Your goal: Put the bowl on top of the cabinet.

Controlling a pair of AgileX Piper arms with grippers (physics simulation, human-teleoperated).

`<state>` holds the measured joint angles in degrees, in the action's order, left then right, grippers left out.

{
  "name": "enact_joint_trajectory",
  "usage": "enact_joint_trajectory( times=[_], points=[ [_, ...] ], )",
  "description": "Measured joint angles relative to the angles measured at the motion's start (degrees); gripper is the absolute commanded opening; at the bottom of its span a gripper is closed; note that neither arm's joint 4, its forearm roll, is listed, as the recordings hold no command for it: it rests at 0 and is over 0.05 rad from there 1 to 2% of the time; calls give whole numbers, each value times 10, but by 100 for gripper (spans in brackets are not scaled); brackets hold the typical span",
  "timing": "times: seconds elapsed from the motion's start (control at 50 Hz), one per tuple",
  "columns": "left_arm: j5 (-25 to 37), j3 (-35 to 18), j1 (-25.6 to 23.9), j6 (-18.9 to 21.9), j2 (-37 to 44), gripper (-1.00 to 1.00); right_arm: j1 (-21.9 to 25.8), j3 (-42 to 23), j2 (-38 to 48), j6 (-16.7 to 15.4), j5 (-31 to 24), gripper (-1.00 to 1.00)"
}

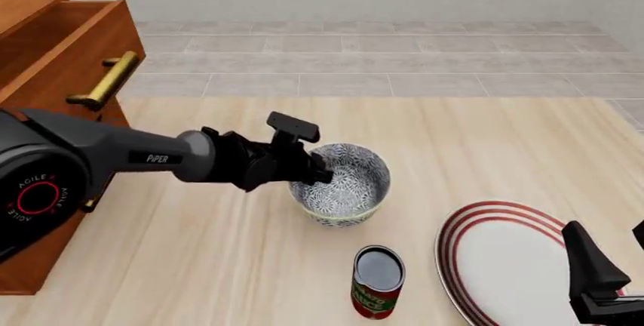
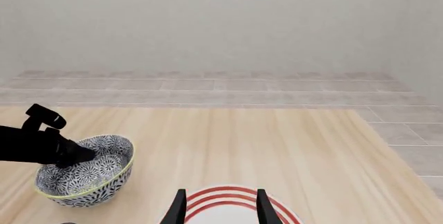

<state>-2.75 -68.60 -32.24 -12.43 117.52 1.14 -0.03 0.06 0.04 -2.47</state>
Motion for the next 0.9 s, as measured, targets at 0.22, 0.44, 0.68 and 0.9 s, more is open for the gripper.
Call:
enact_joint_trajectory(
  times=[0.22, 0.44, 0.68, 0.9],
  points=[
    [-18, 46, -9, 20, -37, -100, 1, 0, 0, -1, 1, 100],
    [-29, 113, -7, 36, -116, -100, 3, 0, 0, -5, 2, 100],
    [-36, 166, 12, 58, -195, -100, 8, -1, 0, -12, 2, 100],
    [-35, 196, 31, 79, -261, -100, 12, -1, 0, -18, 1, 100]
  ],
)
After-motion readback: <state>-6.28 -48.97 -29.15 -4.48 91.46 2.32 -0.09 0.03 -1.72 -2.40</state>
